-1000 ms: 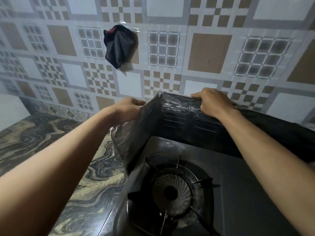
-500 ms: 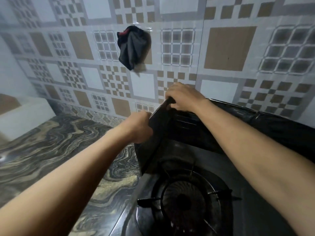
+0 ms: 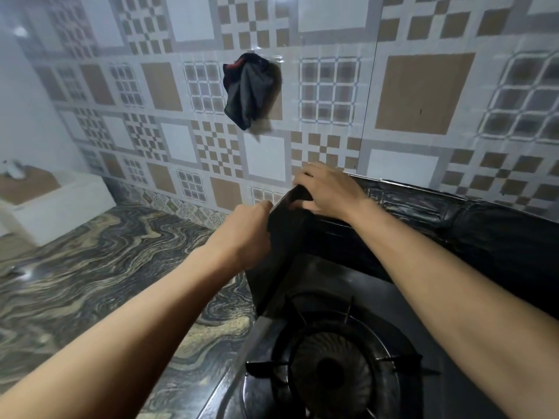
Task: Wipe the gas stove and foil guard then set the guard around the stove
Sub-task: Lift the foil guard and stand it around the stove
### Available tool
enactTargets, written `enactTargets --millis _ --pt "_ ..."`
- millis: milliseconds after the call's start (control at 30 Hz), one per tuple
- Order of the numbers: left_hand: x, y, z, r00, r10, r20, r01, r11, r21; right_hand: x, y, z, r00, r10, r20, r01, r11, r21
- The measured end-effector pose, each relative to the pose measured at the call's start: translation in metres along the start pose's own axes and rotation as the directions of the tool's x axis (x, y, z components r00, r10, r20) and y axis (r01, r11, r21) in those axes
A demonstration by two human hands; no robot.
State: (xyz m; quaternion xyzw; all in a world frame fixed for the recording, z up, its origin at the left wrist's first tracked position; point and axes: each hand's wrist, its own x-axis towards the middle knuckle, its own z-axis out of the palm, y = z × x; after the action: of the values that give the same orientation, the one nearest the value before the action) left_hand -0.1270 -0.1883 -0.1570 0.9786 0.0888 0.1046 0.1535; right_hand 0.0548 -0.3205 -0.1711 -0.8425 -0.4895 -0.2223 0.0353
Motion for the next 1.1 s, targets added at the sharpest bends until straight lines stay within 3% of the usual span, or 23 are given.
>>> enactTargets --millis 167,300,500,667,800,967,1100 --pt "-0.008 -0.003 -0.008 0.997 0.06 0.051 -0.058 0.998 -0.034 -0.004 0.001 -0.002 0.998 0.045 0.052 -0.051 0.991 0.127" --pt "-0.013 0.001 -0.008 0.997 0.073 0.013 -0.073 0.997 -0.031 -0.002 -0.005 -0.004 0.996 0.081 -0.048 -0.082 0.997 -0.015" --pt "-0.01 -0.008 -0.005 0.998 0.055 0.01 -0.055 0.998 -0.009 -0.012 -0.005 0.019 1.0 -0.011 -0.022 0.008 0.987 -0.159" --pt "-0.015 -0.005 -0.002 0.998 0.063 -0.011 -0.064 0.998 -0.016 -0.01 -0.013 0.039 0.989 0.04 -0.14 -0.065 0.982 -0.18" --pt "-0.015 -0.007 0.0 0.997 0.081 0.022 -0.082 0.994 0.073 -0.007 -0.011 0.043 0.981 0.034 -0.193 -0.072 0.979 -0.191" --pt "-0.017 -0.01 0.002 1.0 0.018 0.009 -0.019 0.989 0.143 -0.005 -0.012 0.041 0.986 0.081 -0.145 -0.112 0.969 -0.221" --pt "-0.012 -0.007 -0.005 0.995 -0.041 0.092 0.039 0.999 0.03 -0.01 -0.007 0.034 0.995 0.075 -0.063 -0.085 0.981 -0.173"
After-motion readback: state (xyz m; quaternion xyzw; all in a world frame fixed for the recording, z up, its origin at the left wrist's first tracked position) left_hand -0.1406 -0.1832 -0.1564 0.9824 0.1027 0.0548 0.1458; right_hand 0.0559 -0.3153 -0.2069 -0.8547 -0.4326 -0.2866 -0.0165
